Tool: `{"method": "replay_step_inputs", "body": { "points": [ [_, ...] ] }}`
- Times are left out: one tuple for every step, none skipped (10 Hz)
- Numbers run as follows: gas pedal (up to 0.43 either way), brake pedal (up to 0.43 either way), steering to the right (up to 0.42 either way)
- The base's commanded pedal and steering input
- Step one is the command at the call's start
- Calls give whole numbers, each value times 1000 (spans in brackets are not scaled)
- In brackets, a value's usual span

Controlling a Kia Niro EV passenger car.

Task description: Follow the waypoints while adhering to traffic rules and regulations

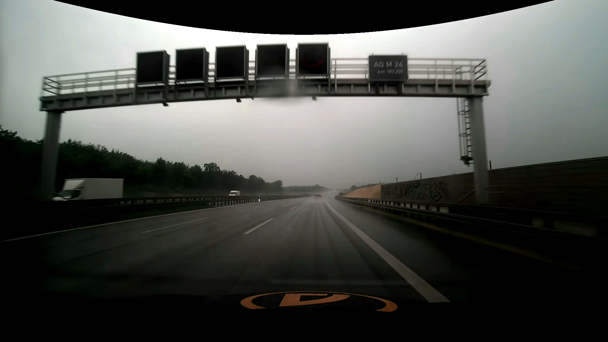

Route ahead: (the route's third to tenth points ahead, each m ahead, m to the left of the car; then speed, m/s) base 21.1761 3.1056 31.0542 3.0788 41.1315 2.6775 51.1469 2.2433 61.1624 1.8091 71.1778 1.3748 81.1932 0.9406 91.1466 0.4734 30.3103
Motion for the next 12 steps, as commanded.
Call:
{"method": "replay_step_inputs", "body": {
  "points": [
    [248,0,2],
    [248,0,3],
    [248,0,2],
    [248,0,2],
    [248,0,2],
    [248,0,3],
    [248,0,3],
    [248,0,3],
    [248,0,3],
    [248,0,3],
    [248,0,4],
    [248,0,4]
  ]
}}
